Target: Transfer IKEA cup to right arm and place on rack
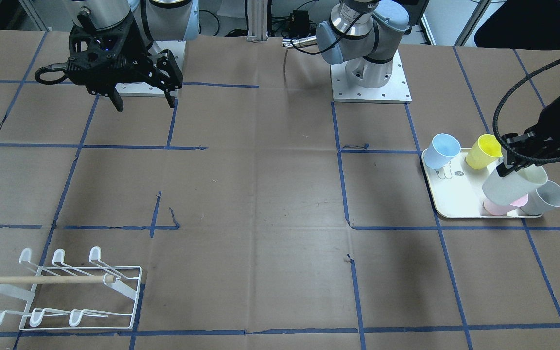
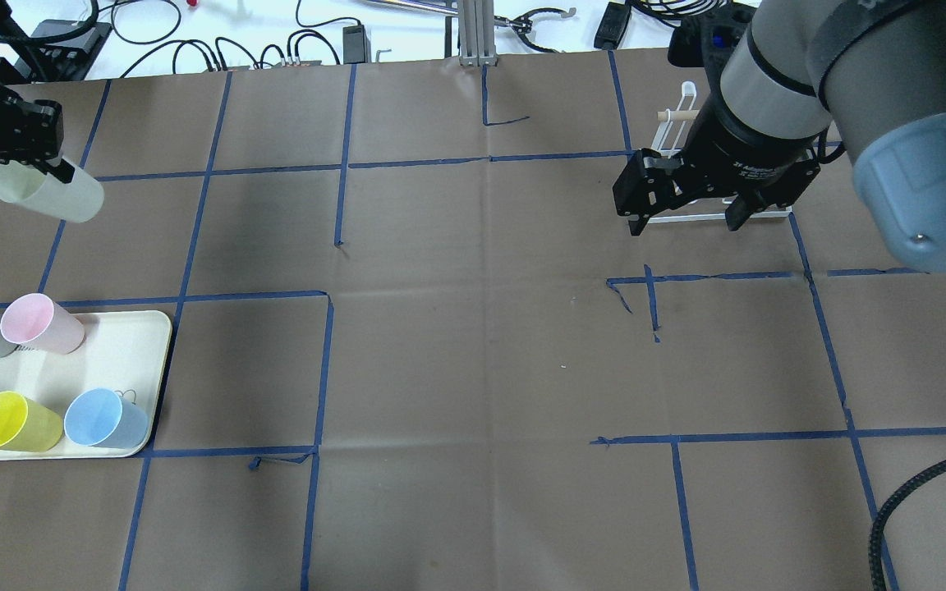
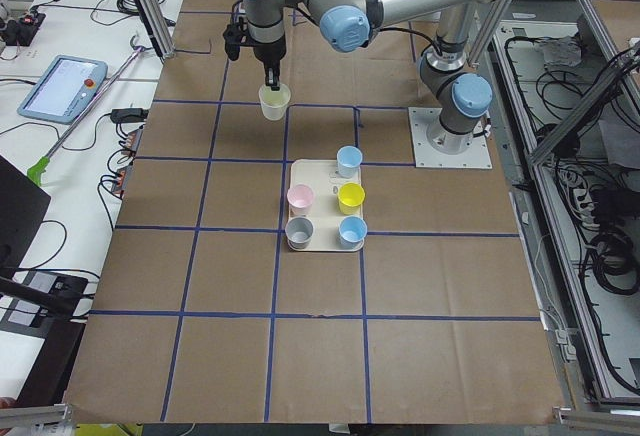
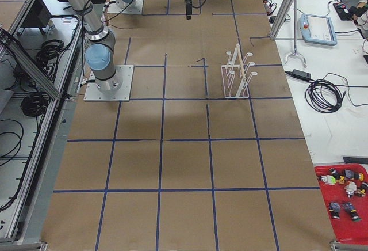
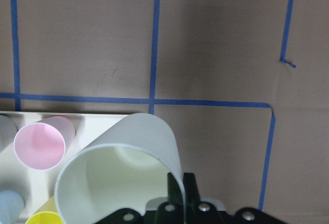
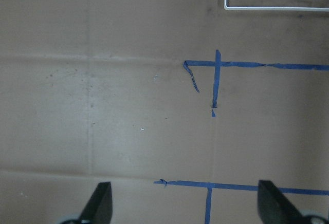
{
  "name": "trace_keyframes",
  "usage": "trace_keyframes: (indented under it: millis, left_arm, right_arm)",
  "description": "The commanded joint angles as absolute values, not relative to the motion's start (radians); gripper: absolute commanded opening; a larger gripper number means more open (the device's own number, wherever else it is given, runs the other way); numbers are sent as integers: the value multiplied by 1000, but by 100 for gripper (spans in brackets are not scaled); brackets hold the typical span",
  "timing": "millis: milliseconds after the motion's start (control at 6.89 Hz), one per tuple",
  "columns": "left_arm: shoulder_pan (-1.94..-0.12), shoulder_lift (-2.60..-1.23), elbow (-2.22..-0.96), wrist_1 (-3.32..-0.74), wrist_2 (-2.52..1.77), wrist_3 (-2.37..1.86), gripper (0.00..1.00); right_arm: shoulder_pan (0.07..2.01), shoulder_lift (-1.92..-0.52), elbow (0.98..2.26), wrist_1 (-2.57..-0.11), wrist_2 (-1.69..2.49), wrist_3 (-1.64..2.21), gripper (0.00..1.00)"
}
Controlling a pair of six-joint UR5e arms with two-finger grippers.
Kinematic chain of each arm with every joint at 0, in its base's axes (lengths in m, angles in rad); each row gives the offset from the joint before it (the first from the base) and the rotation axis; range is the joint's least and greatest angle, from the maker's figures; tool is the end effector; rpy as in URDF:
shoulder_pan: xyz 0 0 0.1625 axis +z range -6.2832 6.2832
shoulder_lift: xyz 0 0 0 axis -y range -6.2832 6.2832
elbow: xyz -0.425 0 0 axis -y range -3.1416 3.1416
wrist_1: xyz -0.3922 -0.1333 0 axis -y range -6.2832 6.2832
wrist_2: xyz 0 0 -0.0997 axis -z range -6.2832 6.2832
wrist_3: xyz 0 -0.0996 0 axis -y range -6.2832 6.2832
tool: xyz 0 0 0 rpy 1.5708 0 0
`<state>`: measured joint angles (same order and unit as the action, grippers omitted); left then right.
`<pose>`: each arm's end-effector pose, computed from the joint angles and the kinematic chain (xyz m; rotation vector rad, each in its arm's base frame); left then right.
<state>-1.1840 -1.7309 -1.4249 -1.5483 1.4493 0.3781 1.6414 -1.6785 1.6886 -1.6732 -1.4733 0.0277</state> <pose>0.0768 -0.5739 0.4785 0.0124 -3.0309 0.0805 0.1747 -0.4437 0.4916 -0.0720 3.0360 -0.1328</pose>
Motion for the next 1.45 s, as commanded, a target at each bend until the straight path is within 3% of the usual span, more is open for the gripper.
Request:
trace_keyframes:
  millis: [0, 290, 871, 1307]
  left_arm:
    - [-1241, -1775, -1448, -1339, 1234, 380, 0]
    - [-1314, -1786, -1529, -1116, 1151, 414, 0]
    - [-1335, -1784, -1947, -327, 748, 419, 0]
    - [-1391, -1784, -2054, 16, 607, 247, 0]
  right_arm:
    - [1641, -1678, 1718, -1835, -1341, 32, 100]
    - [1641, -1680, 1842, -2100, -1194, 49, 100]
    - [1643, -1666, 2050, -2622, -897, 338, 99]
    - [1643, -1571, 2071, -2950, -842, 738, 99]
